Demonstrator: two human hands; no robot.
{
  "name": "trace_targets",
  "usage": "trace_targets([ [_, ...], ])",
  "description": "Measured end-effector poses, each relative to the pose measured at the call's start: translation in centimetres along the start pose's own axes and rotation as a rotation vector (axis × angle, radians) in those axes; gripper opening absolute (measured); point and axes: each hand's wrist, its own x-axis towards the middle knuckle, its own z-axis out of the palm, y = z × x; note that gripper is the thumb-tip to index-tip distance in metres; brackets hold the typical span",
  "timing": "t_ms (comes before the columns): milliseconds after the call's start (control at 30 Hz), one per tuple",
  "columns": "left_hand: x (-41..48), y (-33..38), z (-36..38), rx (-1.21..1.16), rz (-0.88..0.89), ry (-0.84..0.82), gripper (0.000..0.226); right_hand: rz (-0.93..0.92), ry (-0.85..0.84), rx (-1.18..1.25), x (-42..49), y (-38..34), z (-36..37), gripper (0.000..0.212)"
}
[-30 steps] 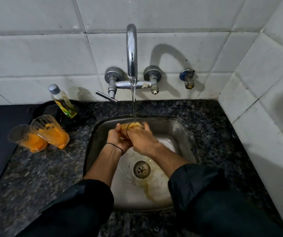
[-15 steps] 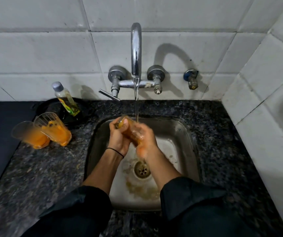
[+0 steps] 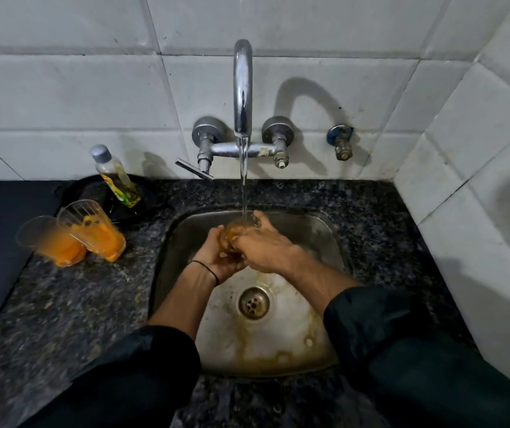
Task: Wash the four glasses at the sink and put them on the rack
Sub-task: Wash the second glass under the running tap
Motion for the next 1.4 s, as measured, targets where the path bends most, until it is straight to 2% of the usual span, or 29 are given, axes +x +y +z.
trace_targets([
  [67, 0.1, -1.3, 0.3, -0.107, 0.104, -0.048, 0.049, 0.065, 0.027, -0.006, 0.4, -1.0, -0.7, 0.049],
  [133, 0.4, -2.0, 0.0, -0.224, 0.18, -0.088, 0.047, 0.242, 0.01, 0.323, 1.1, -2.3, -0.6, 0.042],
  [200, 0.6, -1.6, -0.7, -0.226, 0.177, -0.096, 0.05, 0.305, 0.056, 0.642, 1.3, -2.6, -0.4, 0.04],
  [233, 0.5, -1.1, -1.0, -0.161, 0.149, -0.094, 0.05, 0.273, 0.093, 0.624, 1.1, -2.3, -0.1, 0.037],
  [300, 0.2, 0.1, -1.6, 0.035, 0.038, -0.055, 0.048, 0.129, 0.106, 0.214, 0.5, -1.4, -0.1, 0.033],
  [367, 0.0, 0.5, -1.8, 0.041, -0.019, 0.001, 0.048, -0.001, 0.062, -0.179, 0.1, -0.7, -0.1, 0.035],
  [400, -0.1, 0.3, -1.8, 0.015, -0.002, -0.005, 0.049, -0.022, 0.058, -0.212, -0.1, -0.6, -0.3, 0.039],
  [500, 0.2, -0.9, -1.4, -0.073, 0.122, -0.087, 0.047, 0.09, 0.174, 0.111, 0.7, -1.8, 0.1, 0.029],
  [567, 0.2, -1.2, -1.7, -0.103, 0.164, -0.132, 0.038, 0.289, 0.186, 0.544, 1.4, -2.0, 0.9, 0.03],
  [600, 0.0, -1.0, -1.8, -0.064, 0.153, -0.136, 0.039, 0.327, 0.157, 0.704, 1.3, -2.1, 1.2, 0.029],
  [633, -0.1, -0.6, -1.9, 0.008, 0.126, -0.113, 0.042, 0.299, 0.149, 0.764, 1.1, -1.9, 1.7, 0.027],
  [700, -0.4, 0.4, -1.7, 0.192, 0.01, -0.044, 0.048, 0.16, 0.197, 0.547, 0.0, -1.2, 2.0, 0.026],
  [733, -0.4, 0.8, -1.5, 0.234, -0.042, 0.004, 0.049, 0.108, 0.205, 0.335, -0.4, -0.9, 1.8, 0.03],
  [767, -0.4, 0.9, -1.4, 0.224, -0.063, 0.035, 0.048, 0.076, 0.187, 0.118, -0.8, -0.9, 1.4, 0.035],
  [800, -0.3, 0.8, -1.2, 0.19, -0.056, 0.025, 0.046, 0.074, 0.171, 0.003, -0.8, -1.0, 1.2, 0.04],
  [867, 0.0, -0.2, -0.7, 0.065, 0.02, -0.057, 0.041, 0.137, 0.198, 0.103, -0.1, -1.5, 0.9, 0.036],
  [933, 0.6, -1.2, -1.0, -0.043, 0.138, -0.12, 0.036, 0.299, 0.205, 0.586, 0.4, -1.9, 0.3, 0.029],
  [967, 0.9, -1.2, -1.3, -0.063, 0.179, -0.134, 0.037, 0.317, 0.214, 0.822, 0.6, -1.9, 0.5, 0.028],
  [1000, 1.0, -1.1, -1.5, -0.053, 0.212, -0.144, 0.044, 0.306, 0.232, 0.918, 0.3, -2.1, 0.5, 0.03],
  [1033, 1.0, -0.8, -1.5, -0.014, 0.225, -0.128, 0.049, 0.288, 0.262, 0.888, 0.3, -1.8, 1.1, 0.031],
  [1100, 0.4, -0.1, -1.3, 0.083, 0.149, -0.048, 0.05, 0.253, 0.317, 0.659, -0.1, -1.6, 1.5, 0.029],
  [1167, 0.3, 0.4, -1.0, 0.1, 0.006, 0.036, 0.051, 0.191, 0.287, 0.337, -0.7, -0.7, 1.7, 0.029],
  [1200, 0.1, 0.3, -0.8, 0.081, -0.02, 0.065, 0.05, 0.144, 0.238, 0.257, -1.1, -0.7, 1.5, 0.028],
  [1267, -0.1, -0.3, -0.3, 0.066, 0.037, 0.052, 0.043, 0.14, 0.2, 0.36, -0.7, -0.4, 1.3, 0.021],
  [1333, -0.3, -1.3, 0.0, 0.031, 0.107, 0.009, 0.042, 0.296, 0.14, 0.499, 0.0, -1.2, 0.8, 0.026],
  [1400, -0.1, -1.7, 0.0, -0.011, 0.154, -0.023, 0.047, 0.443, 0.163, 0.849, 1.0, -1.7, 1.0, 0.035],
])
